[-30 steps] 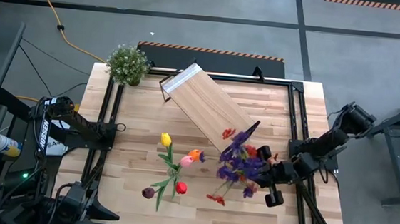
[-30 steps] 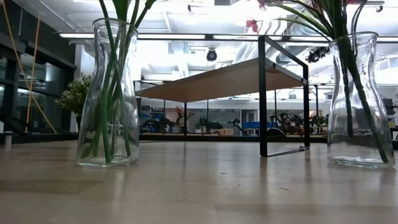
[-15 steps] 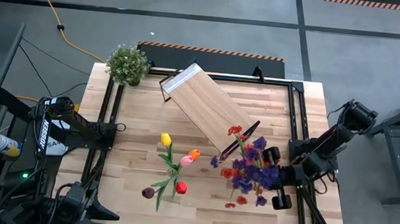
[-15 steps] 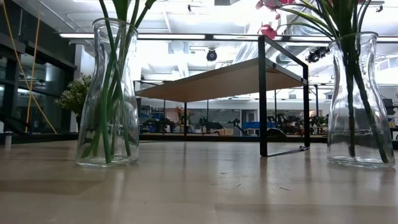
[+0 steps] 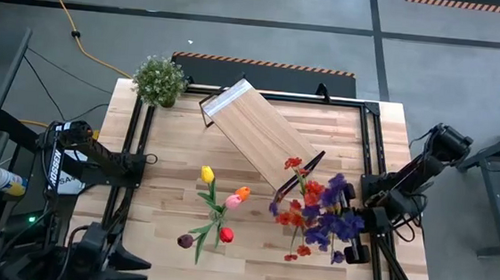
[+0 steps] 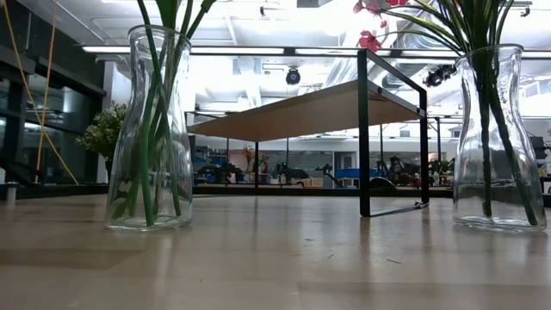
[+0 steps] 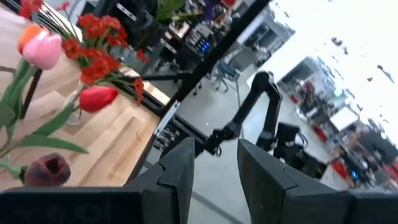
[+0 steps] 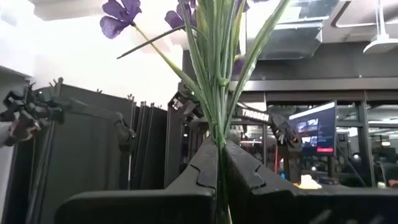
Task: Pick and place flowers into a vace then onto a shelf
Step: Put the blue flowers into the right transparent vase
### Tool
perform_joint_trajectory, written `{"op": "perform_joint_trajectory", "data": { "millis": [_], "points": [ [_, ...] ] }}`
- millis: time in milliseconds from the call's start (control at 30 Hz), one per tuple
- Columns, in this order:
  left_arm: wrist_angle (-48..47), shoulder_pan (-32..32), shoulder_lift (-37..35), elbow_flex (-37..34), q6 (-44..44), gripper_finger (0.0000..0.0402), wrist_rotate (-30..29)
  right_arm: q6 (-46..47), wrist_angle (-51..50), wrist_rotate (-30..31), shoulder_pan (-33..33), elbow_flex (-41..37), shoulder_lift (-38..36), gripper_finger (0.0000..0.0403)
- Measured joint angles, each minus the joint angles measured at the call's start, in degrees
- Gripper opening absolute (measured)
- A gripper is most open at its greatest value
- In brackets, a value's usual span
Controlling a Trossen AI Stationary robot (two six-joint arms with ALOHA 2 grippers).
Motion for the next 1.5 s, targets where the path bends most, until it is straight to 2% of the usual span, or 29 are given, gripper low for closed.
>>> {"op": "perform_joint_trajectory", "data": {
  "millis": [133, 233, 367, 467, 700, 967, 1167, 1333, 1500],
  "points": [
    [5.13, 2.43, 0.00, 0.00, 3.54, 0.0156, -0.40, -0.55, -0.01, -0.97, -0.03, 1.05, -0.48, 0.0000],
    [13.13, 5.09, -0.09, -0.02, 14.55, 0.0156, 0.69, -0.65, -0.03, -1.22, -0.07, 2.70, -0.47, 0.0000],
    [23.51, 11.10, -0.37, 0.00, 30.01, 0.0156, 9.49, -1.48, -0.12, -2.47, -0.07, 5.27, -0.49, 0.0000],
    [27.48, 16.49, -0.46, 0.02, 35.04, 0.0156, 18.12, -1.56, -0.34, -3.86, -0.07, 6.59, -0.44, 0.0000],
    [27.56, 27.38, -0.12, 0.06, 35.86, 0.0156, 36.21, 1.26, -0.97, -7.67, -0.47, 7.71, -0.30, 0.0000],
    [27.68, 38.28, 3.56, 0.04, 36.51, 0.0156, 49.43, 7.60, -0.47, -12.53, -3.87, 7.71, -0.30, 0.0000],
    [29.49, 44.85, 5.84, 0.04, 40.13, 0.0156, 54.97, 10.83, -1.55, -15.23, -6.80, 10.01, -0.27, 0.0000],
    [29.46, 49.16, 5.90, 0.04, 41.14, 0.0156, 57.07, 10.73, -3.38, -15.46, -8.25, 12.71, -0.25, 0.0000],
    [30.56, 51.39, 5.90, 0.04, 42.91, 0.0156, 58.99, 11.21, -4.04, -18.63, -10.87, 15.69, -0.25, 0.0000]
  ]
}}
